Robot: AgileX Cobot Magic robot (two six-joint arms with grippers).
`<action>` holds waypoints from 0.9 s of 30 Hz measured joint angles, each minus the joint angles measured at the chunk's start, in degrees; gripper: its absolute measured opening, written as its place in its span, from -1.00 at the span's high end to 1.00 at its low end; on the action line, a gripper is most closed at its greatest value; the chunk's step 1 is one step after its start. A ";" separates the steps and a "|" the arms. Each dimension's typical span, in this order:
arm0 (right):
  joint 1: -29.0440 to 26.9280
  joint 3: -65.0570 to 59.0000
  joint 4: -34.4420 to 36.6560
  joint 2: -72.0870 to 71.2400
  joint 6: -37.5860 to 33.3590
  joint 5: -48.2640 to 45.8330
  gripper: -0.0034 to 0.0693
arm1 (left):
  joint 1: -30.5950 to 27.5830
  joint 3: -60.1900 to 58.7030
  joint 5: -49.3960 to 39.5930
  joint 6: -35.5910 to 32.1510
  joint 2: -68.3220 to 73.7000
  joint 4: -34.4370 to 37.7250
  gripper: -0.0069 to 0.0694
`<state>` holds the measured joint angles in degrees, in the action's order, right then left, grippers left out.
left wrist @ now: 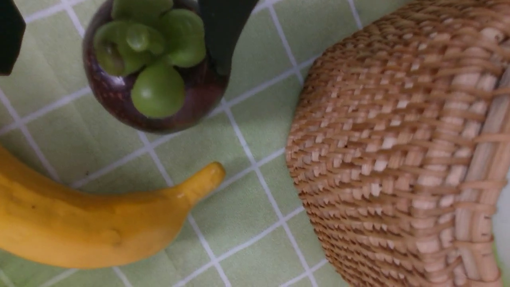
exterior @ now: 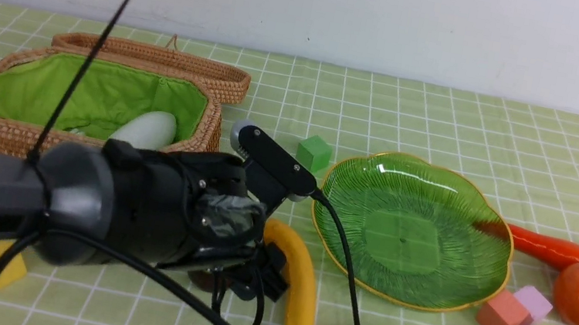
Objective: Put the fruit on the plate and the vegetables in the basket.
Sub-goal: Grab a mangosteen with your left arm and put it on the plate on the right
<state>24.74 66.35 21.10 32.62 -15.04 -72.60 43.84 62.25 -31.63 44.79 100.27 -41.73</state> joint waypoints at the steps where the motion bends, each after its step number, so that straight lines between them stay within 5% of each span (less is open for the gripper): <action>1: 0.00 0.00 0.00 0.00 0.00 0.00 0.50 | 0.00 0.00 0.17 0.79 0.56 -0.95 -0.72; 27: 0.00 0.00 0.00 0.00 0.00 0.00 0.49 | -0.10 0.65 -0.35 4.52 6.17 -5.66 -0.58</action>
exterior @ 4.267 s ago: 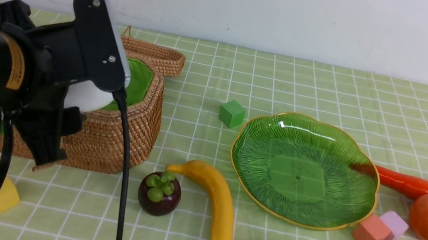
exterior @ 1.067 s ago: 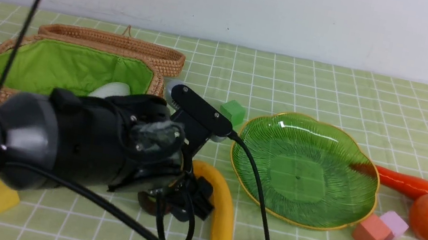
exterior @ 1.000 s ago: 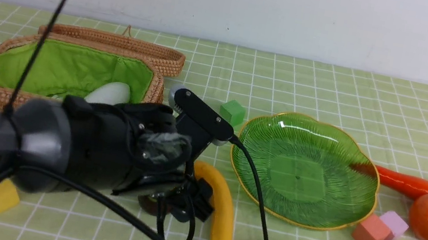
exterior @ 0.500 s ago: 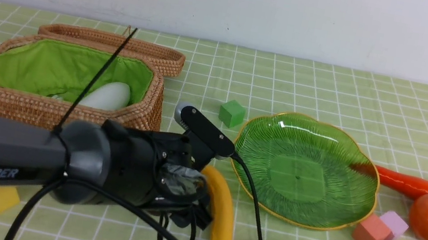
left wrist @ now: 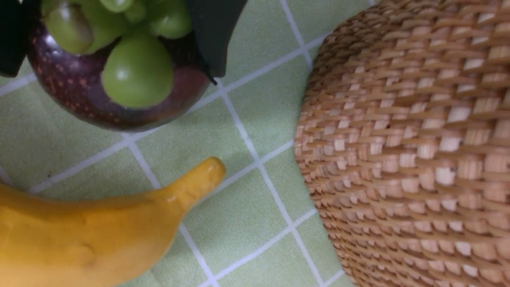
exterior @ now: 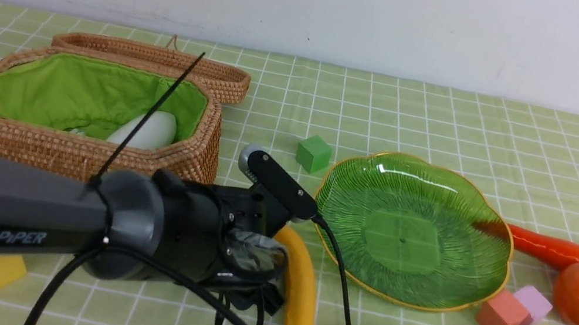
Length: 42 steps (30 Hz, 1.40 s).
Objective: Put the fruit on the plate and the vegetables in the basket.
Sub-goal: Grab a mangosteen with your left arm and put it on the plate on the right
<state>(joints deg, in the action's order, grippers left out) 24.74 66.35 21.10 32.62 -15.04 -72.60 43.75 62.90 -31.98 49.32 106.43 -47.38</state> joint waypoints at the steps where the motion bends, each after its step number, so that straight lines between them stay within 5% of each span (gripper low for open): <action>1: 0.00 0.00 0.00 0.00 0.00 0.00 0.49 | 0.00 0.00 -0.79 0.00 -0.20 0.22 -0.58; 13: 0.00 0.00 -1.30 0.00 0.00 0.00 0.49 | 0.00 -0.44 -2.87 -4.35 -14.06 15.14 -0.58; 25: 0.00 0.00 -9.43 0.00 1.51 8.76 0.49 | 0.00 5.06 19.30 -32.44 -16.22 36.17 -0.58; 31: 0.00 0.00 -15.11 0.00 5.01 14.39 0.49 | 0.00 11.20 27.15 -35.45 -7.38 38.14 -0.58; 42: 0.00 0.00 -18.67 0.00 7.50 16.05 0.47 | 0.00 21.83 28.14 -35.85 6.82 37.19 -0.58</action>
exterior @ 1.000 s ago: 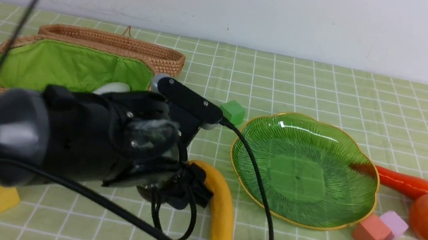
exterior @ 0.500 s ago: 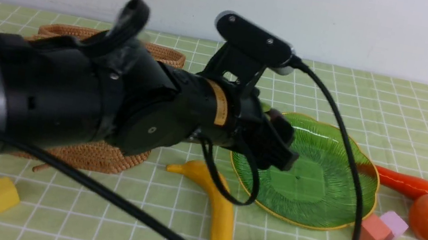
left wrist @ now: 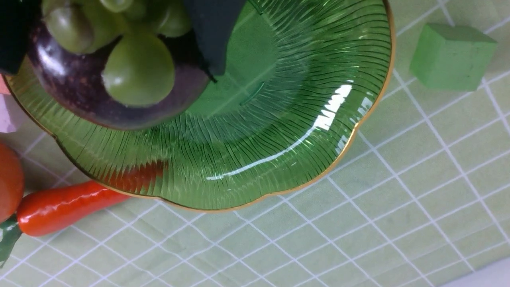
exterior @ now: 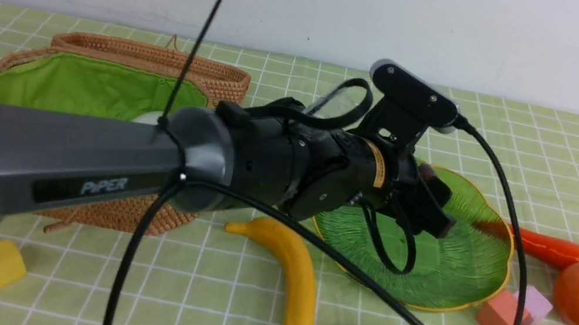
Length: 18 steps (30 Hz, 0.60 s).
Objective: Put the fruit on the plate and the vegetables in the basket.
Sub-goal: Grab a mangosteen with your left arm and put it on the plate on the right
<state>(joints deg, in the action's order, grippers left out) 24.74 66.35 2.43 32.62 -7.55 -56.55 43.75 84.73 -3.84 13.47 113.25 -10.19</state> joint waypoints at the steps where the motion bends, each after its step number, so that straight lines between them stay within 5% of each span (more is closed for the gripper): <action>1: 0.00 0.00 0.00 0.00 0.00 -0.05 0.46 | 0.00 0.23 0.46 0.00 0.74 0.00 -0.58; 4: 0.00 0.00 0.00 0.00 0.00 -0.05 0.46 | 0.00 0.42 1.06 0.00 1.50 0.00 -0.59; 10: 0.00 0.00 0.18 0.00 0.05 -0.05 0.46 | 0.00 0.47 1.49 0.00 2.33 0.00 -0.91; 18: 0.00 0.00 0.61 0.00 0.05 -0.10 0.46 | 0.00 0.52 -1.01 0.06 1.57 0.00 -0.82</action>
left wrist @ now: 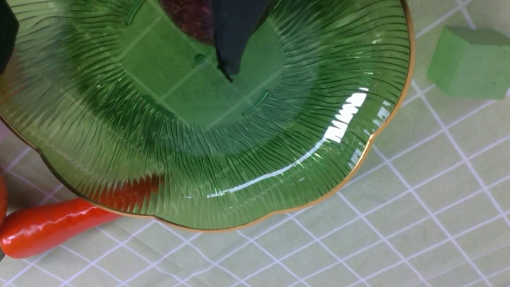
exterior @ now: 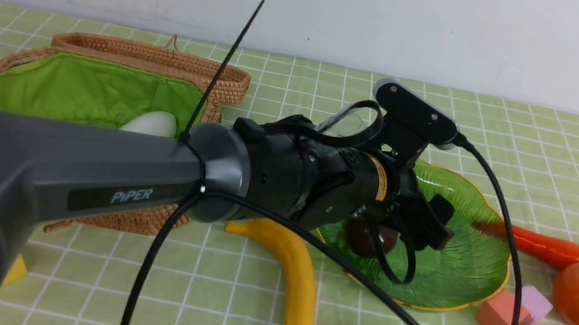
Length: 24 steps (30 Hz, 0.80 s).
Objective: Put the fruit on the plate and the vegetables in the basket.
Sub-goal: Grab a mangosteen with your left arm and put it on the plate on the right, then use the left arm to grab a banana and put it into the right plate
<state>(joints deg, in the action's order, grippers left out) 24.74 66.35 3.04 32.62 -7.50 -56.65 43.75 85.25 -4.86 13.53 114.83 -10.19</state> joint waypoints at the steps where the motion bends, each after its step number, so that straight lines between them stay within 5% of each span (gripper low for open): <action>1: 0.00 0.00 0.00 0.00 0.00 0.00 0.46 | 0.00 0.00 -0.31 0.18 -0.27 0.08 -0.81; 13: 0.00 0.00 3.53 0.00 0.00 -5.31 0.44 | 0.00 0.16 -41.31 13.88 -15.41 6.10 0.81; 18: 0.00 0.00 8.58 0.00 0.00 -13.56 0.44 | 0.00 0.16 -47.70 14.72 -14.38 7.84 0.82; 24: 0.00 0.00 10.53 0.00 -0.05 -15.98 0.43 | 0.00 0.33 -46.97 14.84 -9.96 8.77 0.26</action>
<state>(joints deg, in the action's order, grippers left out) 24.74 66.35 13.57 32.62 -7.56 -72.63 43.75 85.58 -51.83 28.37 104.87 -1.42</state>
